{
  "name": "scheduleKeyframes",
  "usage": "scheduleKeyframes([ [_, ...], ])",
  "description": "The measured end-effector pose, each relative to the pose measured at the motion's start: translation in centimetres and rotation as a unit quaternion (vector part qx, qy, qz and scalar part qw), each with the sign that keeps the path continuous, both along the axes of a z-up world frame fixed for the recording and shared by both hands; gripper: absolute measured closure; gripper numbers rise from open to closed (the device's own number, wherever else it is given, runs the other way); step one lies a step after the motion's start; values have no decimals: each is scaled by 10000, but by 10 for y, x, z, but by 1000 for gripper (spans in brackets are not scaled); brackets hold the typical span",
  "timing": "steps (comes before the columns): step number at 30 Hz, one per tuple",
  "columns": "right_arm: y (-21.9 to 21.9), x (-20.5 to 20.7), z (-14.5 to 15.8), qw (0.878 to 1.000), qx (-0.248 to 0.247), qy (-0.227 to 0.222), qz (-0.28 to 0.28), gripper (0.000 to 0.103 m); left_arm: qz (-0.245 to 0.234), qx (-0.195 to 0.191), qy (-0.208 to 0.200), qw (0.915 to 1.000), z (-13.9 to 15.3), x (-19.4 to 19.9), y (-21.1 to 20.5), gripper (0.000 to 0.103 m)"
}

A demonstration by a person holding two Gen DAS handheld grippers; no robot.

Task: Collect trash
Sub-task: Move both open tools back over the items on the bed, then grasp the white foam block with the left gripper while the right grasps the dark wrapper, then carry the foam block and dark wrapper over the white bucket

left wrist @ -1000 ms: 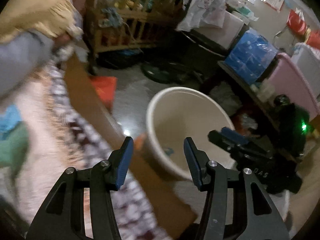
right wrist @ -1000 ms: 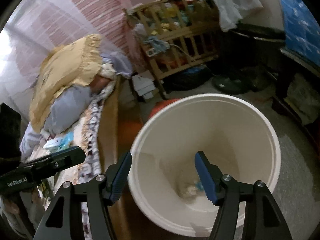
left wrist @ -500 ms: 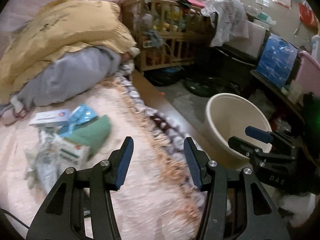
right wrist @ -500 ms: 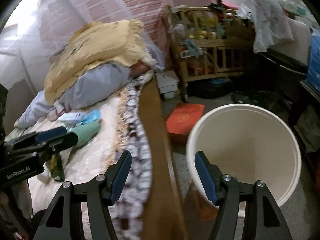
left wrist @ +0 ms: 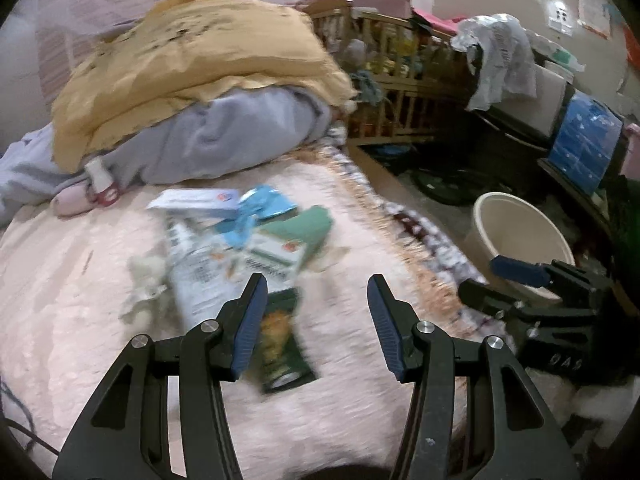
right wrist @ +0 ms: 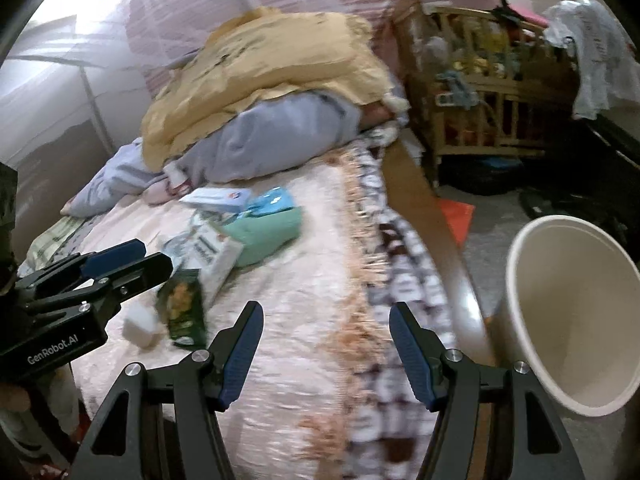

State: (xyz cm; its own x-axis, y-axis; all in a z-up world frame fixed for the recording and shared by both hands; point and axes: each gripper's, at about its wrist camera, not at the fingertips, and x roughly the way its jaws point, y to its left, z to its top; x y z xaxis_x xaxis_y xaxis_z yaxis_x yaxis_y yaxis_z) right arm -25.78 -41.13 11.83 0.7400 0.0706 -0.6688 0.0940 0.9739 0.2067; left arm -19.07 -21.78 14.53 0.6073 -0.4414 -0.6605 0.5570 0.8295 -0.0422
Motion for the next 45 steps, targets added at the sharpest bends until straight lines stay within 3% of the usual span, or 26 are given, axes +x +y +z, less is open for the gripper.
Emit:
scheduleKeyframes([
  [7,39,15,-7,9985,-9,142,533,40,318,-36,247,9992,-14,13,80,51],
  [9,50,20,-10,9974,12,184,703,40,339,-34,340,9988,-21,14,101,46],
  [15,88,42,-26,9908,52,405,1291,40,276,-286,813,9959,-45,20,132,43],
  [21,113,71,-47,9827,177,691,1707,40,-41,-112,902,9958,-62,21,122,42],
  [28,115,102,-68,9781,633,886,1775,41,-247,50,1081,9938,-83,34,102,42],
  [29,115,104,-69,9776,683,894,1781,48,-265,50,1161,9929,-86,36,100,43],
  [31,116,107,-73,9754,798,932,1834,63,-234,39,1236,9920,-89,37,100,57],
  [32,117,107,-75,9747,825,951,1849,66,-218,54,1245,9920,-89,37,100,59],
  [34,120,105,-74,9743,795,921,1897,71,-202,-25,1282,9915,-83,36,104,72],
  [37,116,92,-65,9773,638,762,1872,75,-243,-269,1407,9894,-71,33,109,74],
  [45,86,57,-30,9854,362,445,1601,75,-466,-505,1122,9913,-28,16,89,75],
])
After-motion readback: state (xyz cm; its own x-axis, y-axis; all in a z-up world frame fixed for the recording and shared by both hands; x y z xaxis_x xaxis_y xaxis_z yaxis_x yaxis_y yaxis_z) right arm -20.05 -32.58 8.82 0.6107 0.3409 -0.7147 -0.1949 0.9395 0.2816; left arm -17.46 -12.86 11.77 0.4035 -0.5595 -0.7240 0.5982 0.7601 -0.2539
